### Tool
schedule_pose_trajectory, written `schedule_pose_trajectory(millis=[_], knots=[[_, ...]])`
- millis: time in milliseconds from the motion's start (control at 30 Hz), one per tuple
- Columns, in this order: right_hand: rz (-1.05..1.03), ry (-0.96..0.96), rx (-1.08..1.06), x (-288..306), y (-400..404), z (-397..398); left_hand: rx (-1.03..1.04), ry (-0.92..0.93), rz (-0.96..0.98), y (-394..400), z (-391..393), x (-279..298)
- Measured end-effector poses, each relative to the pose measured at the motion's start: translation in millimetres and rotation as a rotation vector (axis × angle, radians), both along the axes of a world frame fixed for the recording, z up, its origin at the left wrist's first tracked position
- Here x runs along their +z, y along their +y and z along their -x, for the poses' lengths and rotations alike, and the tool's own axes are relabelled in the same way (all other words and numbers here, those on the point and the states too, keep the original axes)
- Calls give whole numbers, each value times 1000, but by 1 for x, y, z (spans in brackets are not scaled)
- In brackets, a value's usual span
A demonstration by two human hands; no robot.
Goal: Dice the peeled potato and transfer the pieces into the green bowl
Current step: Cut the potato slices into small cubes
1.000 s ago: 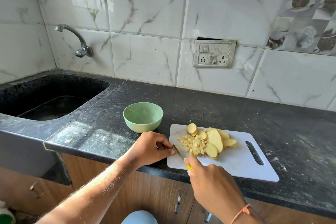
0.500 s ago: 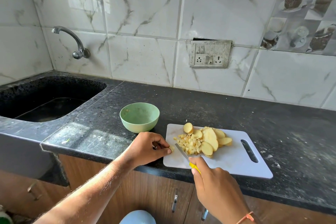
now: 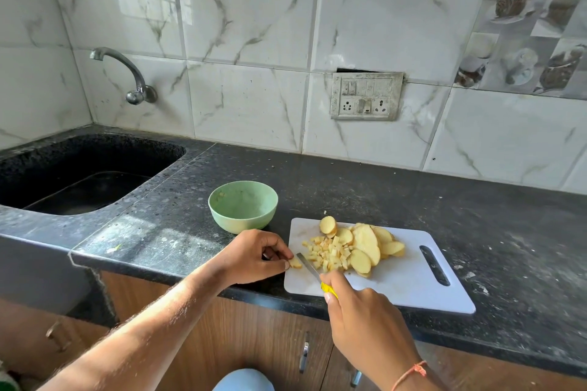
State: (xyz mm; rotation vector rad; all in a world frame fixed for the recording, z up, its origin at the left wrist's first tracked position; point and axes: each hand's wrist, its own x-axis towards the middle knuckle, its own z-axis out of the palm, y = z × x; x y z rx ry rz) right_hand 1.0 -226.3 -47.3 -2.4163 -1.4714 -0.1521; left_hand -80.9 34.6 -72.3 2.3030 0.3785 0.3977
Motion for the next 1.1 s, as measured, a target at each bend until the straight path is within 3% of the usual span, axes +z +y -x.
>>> schedule_pose_trajectory(millis=[467, 1100], knots=[[-18, 26, -35, 7, 6, 13, 59, -95, -42, -6, 0, -7], [83, -42, 58, 1, -3, -5, 83, -49, -21, -6, -3, -6]])
